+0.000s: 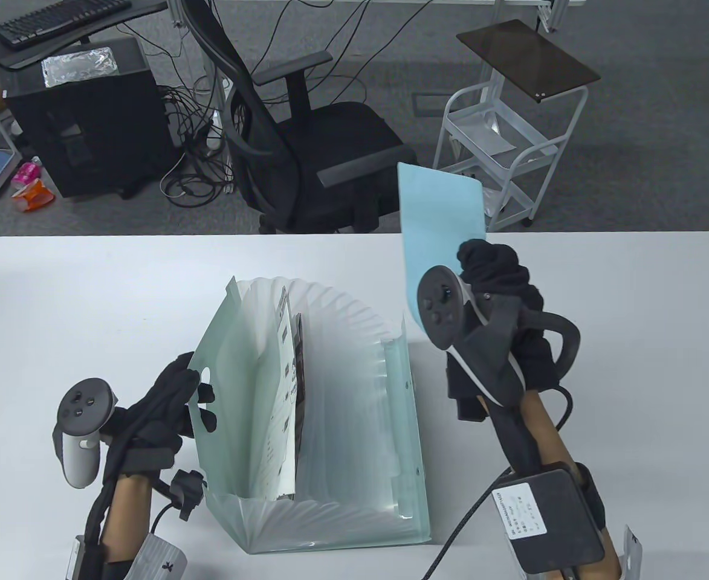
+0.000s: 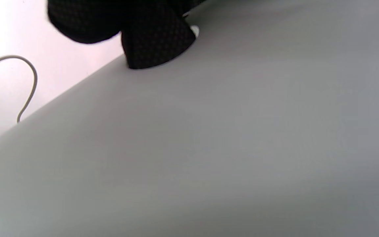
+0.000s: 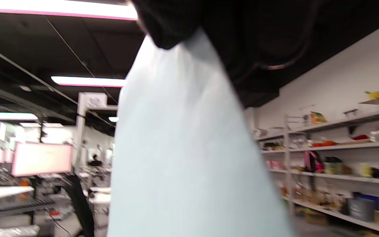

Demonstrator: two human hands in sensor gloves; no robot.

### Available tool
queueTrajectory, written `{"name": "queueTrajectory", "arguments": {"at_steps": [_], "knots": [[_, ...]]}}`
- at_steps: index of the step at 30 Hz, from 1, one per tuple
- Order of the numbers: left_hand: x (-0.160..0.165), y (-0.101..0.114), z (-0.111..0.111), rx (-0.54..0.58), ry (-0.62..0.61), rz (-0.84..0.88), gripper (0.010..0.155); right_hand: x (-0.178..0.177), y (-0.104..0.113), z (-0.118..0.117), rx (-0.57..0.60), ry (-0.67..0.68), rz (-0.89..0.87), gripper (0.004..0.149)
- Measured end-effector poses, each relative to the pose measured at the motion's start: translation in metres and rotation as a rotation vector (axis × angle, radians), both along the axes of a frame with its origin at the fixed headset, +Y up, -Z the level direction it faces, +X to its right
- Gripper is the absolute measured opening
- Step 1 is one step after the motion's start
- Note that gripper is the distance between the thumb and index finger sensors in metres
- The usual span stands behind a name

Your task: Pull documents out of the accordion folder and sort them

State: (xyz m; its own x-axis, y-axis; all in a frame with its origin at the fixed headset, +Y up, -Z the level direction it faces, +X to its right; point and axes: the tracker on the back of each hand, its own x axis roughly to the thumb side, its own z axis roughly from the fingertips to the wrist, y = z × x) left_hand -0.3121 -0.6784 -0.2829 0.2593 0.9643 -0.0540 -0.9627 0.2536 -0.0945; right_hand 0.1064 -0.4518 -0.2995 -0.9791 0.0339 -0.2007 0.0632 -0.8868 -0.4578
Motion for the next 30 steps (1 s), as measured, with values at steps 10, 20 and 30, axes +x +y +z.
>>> {"name": "queueTrajectory", "arguments": {"at_steps": [10, 20, 30], "knots": [[0.001, 0.000, 0.000, -0.001, 0.001, 0.007, 0.068, 0.068, -0.149, -0.063, -0.575, 0.041, -0.118, 0.038], [0.001, -0.001, 0.000, 0.000, -0.001, 0.005, 0.068, 0.079, -0.264, -0.103, -0.775, -0.063, -0.046, 0.037], [0.002, -0.001, -0.001, 0.002, -0.008, 0.007, 0.068, 0.082, -0.273, -0.110, -0.790, -0.180, -0.005, 0.039]]}}
